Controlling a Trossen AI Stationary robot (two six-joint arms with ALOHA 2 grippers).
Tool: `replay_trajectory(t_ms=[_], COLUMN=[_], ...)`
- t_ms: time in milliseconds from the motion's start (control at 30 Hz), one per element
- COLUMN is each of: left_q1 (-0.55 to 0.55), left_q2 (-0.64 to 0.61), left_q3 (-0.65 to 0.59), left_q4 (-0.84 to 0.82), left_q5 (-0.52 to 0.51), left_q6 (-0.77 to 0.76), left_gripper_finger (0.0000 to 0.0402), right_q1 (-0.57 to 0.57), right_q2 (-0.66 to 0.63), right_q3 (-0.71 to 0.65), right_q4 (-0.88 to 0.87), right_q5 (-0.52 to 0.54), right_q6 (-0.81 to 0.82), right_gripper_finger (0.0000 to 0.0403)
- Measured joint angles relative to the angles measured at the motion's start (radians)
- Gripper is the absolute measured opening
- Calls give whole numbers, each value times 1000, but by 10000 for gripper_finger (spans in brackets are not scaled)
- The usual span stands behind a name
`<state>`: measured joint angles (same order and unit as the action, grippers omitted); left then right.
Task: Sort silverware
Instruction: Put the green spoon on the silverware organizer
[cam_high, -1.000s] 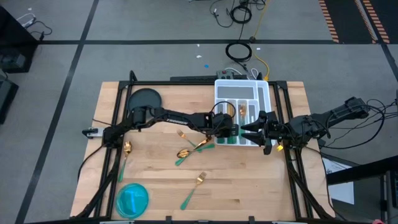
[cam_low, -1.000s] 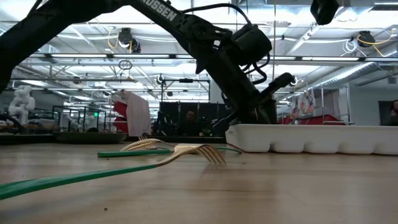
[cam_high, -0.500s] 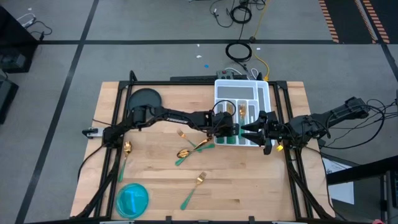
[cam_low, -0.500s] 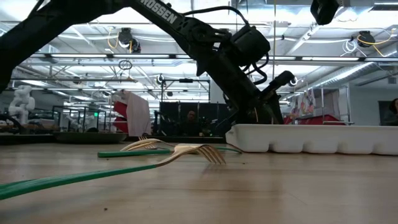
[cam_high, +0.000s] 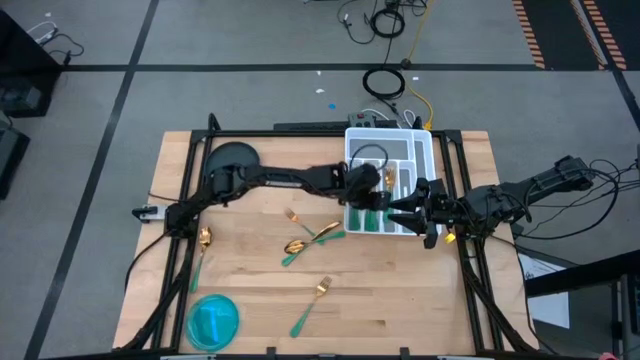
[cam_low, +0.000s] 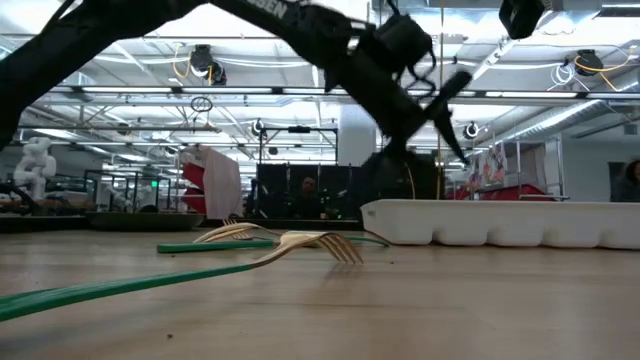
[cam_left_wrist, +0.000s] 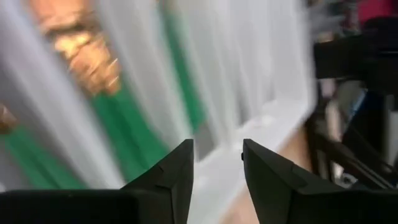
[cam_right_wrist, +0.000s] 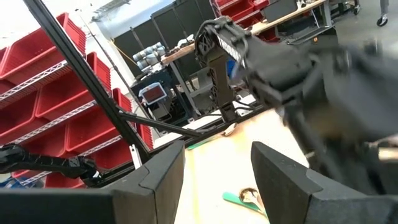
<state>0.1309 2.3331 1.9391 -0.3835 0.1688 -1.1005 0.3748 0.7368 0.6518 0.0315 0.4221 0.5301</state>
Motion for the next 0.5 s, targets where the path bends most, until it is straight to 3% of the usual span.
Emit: replay_trajectory(t_ms=[267, 400, 500], left_q1=[34, 41, 20], left_q2=[-127, -263, -387], left_q3=[69, 77, 77], left_q4=[-164, -367, -561], left_q5=[19, 65, 26], left_q6=[268, 522, 674], left_gripper_finger=[141, 141, 141], right_q1=[0, 0, 0], right_q2=[0, -2, -2], right_q3=[0, 0, 0], right_q4=[18, 29, 27], right_q5=[0, -5, -7], right_q6=[2, 7, 7], right_gripper_finger=[178, 178, 178])
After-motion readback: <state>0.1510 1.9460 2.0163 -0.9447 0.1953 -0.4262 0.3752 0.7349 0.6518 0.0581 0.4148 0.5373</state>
